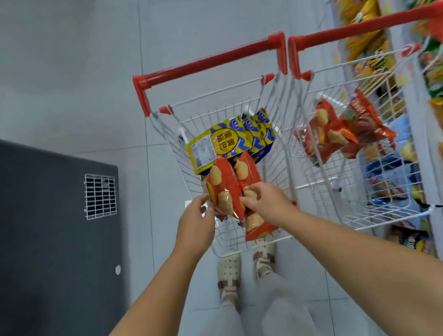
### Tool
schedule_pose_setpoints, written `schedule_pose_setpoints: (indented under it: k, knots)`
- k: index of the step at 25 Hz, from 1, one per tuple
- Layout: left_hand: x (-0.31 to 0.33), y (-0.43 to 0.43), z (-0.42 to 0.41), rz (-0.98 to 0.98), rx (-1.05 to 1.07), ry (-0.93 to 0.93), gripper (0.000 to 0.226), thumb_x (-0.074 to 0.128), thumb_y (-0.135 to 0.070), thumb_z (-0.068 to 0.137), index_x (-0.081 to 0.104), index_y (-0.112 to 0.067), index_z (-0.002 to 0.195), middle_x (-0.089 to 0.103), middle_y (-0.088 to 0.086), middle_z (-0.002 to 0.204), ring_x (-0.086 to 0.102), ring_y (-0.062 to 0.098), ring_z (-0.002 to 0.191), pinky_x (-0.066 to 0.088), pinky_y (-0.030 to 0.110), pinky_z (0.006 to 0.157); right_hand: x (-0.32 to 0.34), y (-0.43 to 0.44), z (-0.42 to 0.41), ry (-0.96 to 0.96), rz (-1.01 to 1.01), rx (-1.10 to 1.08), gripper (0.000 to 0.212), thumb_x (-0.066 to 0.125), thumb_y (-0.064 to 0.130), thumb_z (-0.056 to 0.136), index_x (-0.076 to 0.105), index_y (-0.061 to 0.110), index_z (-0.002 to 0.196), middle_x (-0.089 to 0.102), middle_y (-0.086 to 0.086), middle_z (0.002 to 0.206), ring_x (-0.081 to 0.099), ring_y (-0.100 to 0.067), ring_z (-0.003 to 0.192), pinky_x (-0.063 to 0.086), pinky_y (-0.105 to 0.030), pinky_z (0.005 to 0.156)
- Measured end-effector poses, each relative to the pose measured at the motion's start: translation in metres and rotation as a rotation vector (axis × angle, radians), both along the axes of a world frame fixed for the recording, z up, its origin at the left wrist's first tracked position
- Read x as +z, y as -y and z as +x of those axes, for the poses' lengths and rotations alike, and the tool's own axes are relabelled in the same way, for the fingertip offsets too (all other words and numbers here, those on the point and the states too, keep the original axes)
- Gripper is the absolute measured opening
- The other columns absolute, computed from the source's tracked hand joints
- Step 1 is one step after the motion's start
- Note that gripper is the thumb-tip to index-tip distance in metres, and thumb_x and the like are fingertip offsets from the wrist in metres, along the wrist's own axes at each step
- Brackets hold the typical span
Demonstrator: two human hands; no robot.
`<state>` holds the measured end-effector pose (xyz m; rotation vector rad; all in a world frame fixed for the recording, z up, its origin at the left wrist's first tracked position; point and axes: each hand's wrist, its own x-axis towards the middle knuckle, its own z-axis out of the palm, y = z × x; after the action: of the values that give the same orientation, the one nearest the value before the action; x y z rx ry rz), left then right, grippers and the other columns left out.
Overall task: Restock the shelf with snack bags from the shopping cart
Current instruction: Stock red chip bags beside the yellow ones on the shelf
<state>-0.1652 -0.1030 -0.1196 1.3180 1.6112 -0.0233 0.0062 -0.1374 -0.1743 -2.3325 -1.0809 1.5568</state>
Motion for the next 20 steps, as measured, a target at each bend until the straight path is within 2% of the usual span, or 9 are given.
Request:
schedule_pose_setpoints:
  k: [3,5,6,9,12,14,15,17,20]
  knots:
    - [-0.014,-0.003,-0.001,-0.008,0.068,0.005,0.036,0.044,-0.016,0.102,0.051,-0.021,0.137,0.056,-0.002,0.137,0.051,0.014,0.125,0.037,0.022,0.09,-0.031,-0.02,-0.037,-0.043,-0.044,-0.093,0.079,0.07,0.058,0.073,0.043,0.017,0.136,0.057,-0.006,0.126,0.054,-0.025,0.115,0.048,-0.04,0.093]
    - [-0.023,-0.002,-0.004,-0.019,0.081,0.009,0.039,0.042,-0.01,0.101,0.049,-0.021,0.138,0.054,-0.002,0.139,0.05,0.013,0.127,0.038,0.022,0.093,-0.051,-0.025,-0.054,0.001,-0.083,-0.124,0.1,0.073,0.051,0.075,0.017,0.016,0.15,0.042,-0.013,0.141,0.037,-0.032,0.134,0.036,-0.045,0.109]
    - [-0.026,-0.001,-0.006,-0.029,0.081,0.019,0.042,0.042,-0.006,0.1,0.049,-0.022,0.138,0.053,-0.002,0.14,0.05,0.013,0.129,0.038,0.022,0.095,-0.056,-0.025,-0.057,0.022,-0.094,-0.131,0.098,0.072,0.045,0.079,0.012,0.017,0.151,0.04,-0.013,0.141,0.035,-0.033,0.135,0.034,-0.043,0.109]
    - [-0.022,-0.001,-0.008,-0.065,0.092,0.102,0.052,0.052,-0.004,0.096,0.043,-0.027,0.142,0.046,-0.002,0.147,0.044,0.008,0.13,0.038,0.022,0.097,-0.055,-0.024,-0.045,-0.022,0.011,-0.239,0.067,0.068,0.029,0.083,0.034,0.026,0.142,0.056,-0.001,0.121,0.055,-0.027,0.117,0.048,-0.044,0.097]
    - [-0.004,-0.016,-0.009,-0.046,0.036,0.176,0.081,0.074,-0.024,0.084,0.028,-0.031,0.15,0.028,-0.003,0.157,0.032,0.01,0.137,0.035,0.031,0.109,-0.002,-0.031,0.007,-0.251,0.025,-0.218,0.07,0.071,0.014,0.082,0.04,0.033,0.142,0.061,0.011,0.115,0.063,-0.016,0.102,0.055,-0.04,0.086]
    - [0.013,-0.035,-0.008,-0.057,-0.078,0.162,0.106,0.082,-0.043,0.07,0.016,-0.036,0.153,0.017,-0.009,0.16,0.026,0.013,0.142,0.034,0.039,0.113,0.049,-0.041,0.051,-0.435,0.051,-0.156,0.063,0.072,0.006,0.081,0.051,0.03,0.135,0.069,0.006,0.109,0.069,-0.016,0.095,0.058,-0.033,0.076]
    - [0.021,-0.046,-0.008,-0.096,-0.123,0.19,0.114,0.084,-0.047,0.064,0.013,-0.038,0.153,0.019,-0.009,0.159,0.031,0.013,0.141,0.039,0.04,0.111,0.071,-0.047,0.066,-0.532,0.056,-0.142,0.059,0.072,0.004,0.079,0.056,0.029,0.13,0.071,0.003,0.107,0.07,-0.017,0.094,0.058,-0.032,0.076]
    - [0.034,-0.066,-0.005,-0.252,-0.144,0.347,0.112,0.087,-0.044,0.061,0.02,-0.04,0.151,0.044,-0.009,0.147,0.057,0.012,0.123,0.054,0.034,0.093,0.093,-0.059,0.08,-0.684,0.056,-0.119,0.049,0.072,0.007,0.076,0.064,0.028,0.119,0.073,0.0,0.107,0.069,-0.019,0.098,0.057,-0.034,0.083]
    - [0.036,-0.077,-0.015,-0.358,-0.076,0.461,0.073,0.086,-0.037,0.066,0.05,-0.032,0.129,0.073,-0.008,0.111,0.073,0.013,0.095,0.059,0.031,0.08,0.079,-0.075,0.068,-0.797,0.04,-0.218,0.037,0.066,0.023,0.08,0.066,0.026,0.117,0.071,-0.005,0.111,0.068,-0.021,0.1,0.056,-0.034,0.086]
